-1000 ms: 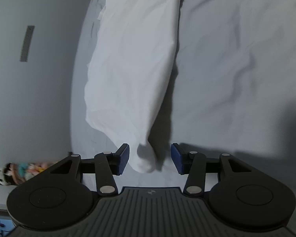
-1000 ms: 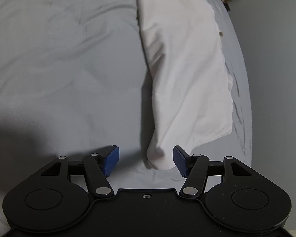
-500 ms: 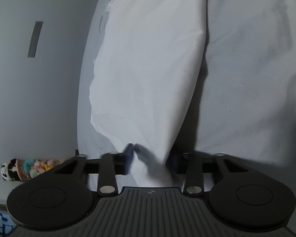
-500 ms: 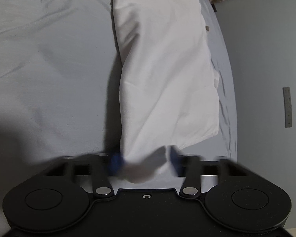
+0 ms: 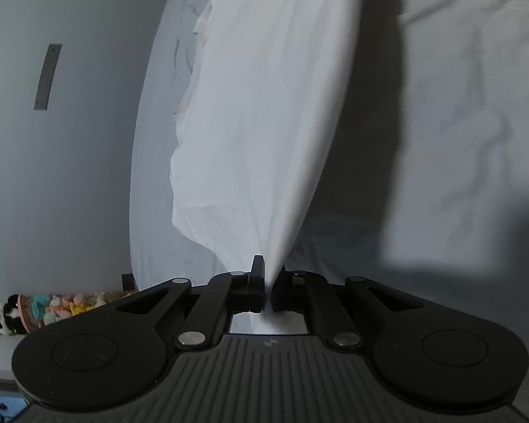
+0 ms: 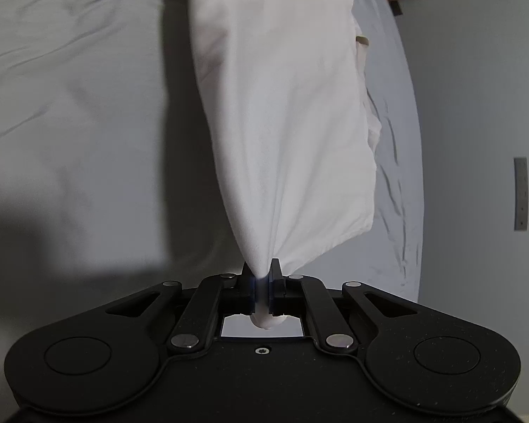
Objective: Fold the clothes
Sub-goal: 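Lift the strip end with both grippers and fold it over the strip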
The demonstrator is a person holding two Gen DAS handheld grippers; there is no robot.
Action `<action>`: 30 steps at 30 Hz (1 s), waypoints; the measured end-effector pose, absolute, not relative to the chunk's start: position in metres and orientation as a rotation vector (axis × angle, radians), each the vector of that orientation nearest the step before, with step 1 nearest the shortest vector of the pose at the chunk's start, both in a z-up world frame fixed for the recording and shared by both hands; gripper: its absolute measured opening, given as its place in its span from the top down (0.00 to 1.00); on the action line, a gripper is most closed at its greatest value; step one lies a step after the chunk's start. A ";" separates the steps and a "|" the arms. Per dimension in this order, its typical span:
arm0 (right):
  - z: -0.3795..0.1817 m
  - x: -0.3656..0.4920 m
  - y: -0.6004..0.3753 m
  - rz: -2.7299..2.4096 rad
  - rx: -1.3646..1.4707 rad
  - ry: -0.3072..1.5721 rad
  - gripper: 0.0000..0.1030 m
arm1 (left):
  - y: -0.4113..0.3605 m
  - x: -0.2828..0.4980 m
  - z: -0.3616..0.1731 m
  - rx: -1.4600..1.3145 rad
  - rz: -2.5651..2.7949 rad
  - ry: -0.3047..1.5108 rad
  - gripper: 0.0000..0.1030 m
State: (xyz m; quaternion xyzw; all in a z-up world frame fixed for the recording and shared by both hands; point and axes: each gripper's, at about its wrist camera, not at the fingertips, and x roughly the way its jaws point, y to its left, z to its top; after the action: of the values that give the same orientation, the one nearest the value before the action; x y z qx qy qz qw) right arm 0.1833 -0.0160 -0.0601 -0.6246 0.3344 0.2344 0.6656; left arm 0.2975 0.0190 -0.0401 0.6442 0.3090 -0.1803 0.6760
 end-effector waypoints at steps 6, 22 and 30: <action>-0.040 0.152 -0.024 0.592 -1.407 0.813 0.96 | 0.012 0.240 -0.022 1.487 -0.505 0.713 0.98; -0.031 0.042 -0.032 0.724 -1.330 0.949 0.96 | -0.007 0.107 -0.006 1.458 -0.603 0.805 0.98; -0.046 0.069 -0.026 0.730 -1.189 1.048 0.88 | -0.016 0.109 -0.010 1.337 -0.572 0.942 0.82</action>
State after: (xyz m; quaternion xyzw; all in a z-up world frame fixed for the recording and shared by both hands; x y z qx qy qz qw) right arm 0.0689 -0.0258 -0.0455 -0.5221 0.4599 0.3202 0.6429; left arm 0.1093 -0.0158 -0.0098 0.5879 0.4142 -0.2515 0.6477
